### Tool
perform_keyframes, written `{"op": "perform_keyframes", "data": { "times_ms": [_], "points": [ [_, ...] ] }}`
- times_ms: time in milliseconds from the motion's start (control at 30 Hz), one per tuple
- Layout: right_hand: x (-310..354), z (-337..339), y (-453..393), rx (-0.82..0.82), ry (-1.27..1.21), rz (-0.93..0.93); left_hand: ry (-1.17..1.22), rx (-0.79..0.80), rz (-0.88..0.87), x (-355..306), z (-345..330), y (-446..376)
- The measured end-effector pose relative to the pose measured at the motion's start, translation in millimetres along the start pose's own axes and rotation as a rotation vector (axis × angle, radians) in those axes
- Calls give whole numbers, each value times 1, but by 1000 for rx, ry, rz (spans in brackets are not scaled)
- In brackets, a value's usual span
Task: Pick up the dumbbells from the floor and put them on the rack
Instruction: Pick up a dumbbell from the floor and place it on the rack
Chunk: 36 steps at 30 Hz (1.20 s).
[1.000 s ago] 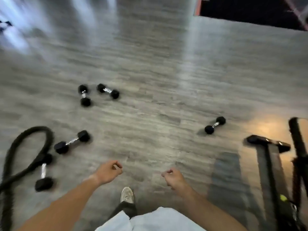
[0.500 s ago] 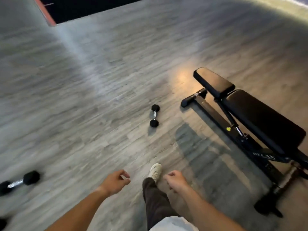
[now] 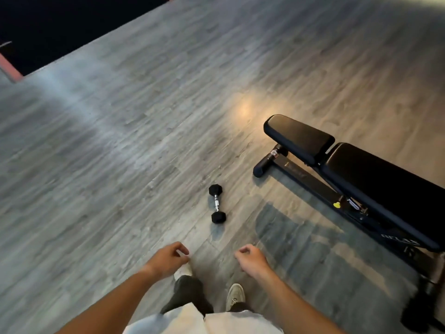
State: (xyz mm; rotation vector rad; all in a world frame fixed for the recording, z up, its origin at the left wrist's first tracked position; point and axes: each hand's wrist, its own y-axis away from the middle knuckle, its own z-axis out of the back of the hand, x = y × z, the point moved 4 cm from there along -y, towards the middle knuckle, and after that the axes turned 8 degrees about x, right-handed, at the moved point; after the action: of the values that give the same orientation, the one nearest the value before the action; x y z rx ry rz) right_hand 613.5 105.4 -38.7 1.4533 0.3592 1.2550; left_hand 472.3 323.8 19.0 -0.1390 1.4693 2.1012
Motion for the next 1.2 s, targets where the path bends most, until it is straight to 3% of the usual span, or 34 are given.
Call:
{"op": "perform_keyframes", "data": {
  "times_ms": [233,467,767,1000,1200],
  "points": [
    [62,12,-92,-74,-173,-126,-132,127,-36,-47,106,-134],
    [106,1,-178,-117,-375,-328,-232,289,-67,-93,164,-268],
    [79,-49,-340,-24,-718,-462,-328,399,67,-71,136,-444],
    [11,-99,-489,3,-1005,-560,-358,323,43,-35,90,-619],
    [-44,-138,-610,-73,-1209,-632,-383,168,-10,-12,63,-753]
  ]
}}
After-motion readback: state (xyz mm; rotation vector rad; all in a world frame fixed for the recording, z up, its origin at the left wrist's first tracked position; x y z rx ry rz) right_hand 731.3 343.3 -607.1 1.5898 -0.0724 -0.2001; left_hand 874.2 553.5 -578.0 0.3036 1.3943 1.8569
